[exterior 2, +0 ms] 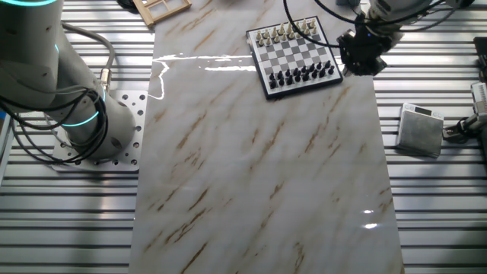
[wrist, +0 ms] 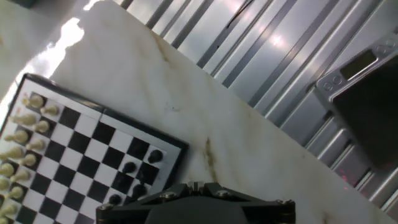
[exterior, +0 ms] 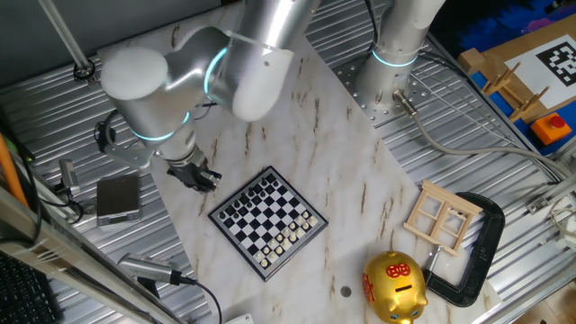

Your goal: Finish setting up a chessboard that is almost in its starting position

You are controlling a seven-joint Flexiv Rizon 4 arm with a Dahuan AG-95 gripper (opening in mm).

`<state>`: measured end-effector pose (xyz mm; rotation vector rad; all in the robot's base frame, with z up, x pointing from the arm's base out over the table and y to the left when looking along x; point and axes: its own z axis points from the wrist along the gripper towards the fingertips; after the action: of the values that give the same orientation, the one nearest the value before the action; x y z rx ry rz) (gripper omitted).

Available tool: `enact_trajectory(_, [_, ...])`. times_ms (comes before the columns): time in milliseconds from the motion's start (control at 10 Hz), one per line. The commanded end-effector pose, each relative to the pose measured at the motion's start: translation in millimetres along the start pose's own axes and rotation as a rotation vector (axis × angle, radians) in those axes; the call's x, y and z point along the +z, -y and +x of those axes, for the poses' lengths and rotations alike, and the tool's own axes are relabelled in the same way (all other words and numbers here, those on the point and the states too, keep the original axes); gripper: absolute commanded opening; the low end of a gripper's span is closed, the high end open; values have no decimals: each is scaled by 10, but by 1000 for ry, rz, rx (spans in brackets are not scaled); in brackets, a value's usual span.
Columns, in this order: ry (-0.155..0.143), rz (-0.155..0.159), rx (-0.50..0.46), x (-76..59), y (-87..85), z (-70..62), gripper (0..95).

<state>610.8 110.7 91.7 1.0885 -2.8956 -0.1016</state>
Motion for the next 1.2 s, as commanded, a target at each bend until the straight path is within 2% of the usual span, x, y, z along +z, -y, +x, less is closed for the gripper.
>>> enact_trajectory(100, [-19, -10, 32, -1, -45, 5, 0])
enact_trajectory(300, [-23, -4, 115, -1, -45, 5, 0])
enact_trajectory(500, [-18, -4, 130, 0, -31, 14, 0])
enact_trajectory(700, [-21, -7, 103, 7, 161, 183, 0])
enact_trajectory(900, [-15, -13, 24, 60, 574, 503, 0])
enact_trajectory(1000, [-18, -9, -29, 81, 694, 595, 0])
enact_trajectory(1100, [-20, -5, -92, 118, 754, 676, 0])
enact_trajectory(1200, [-18, -3, -113, 141, 767, 724, 0])
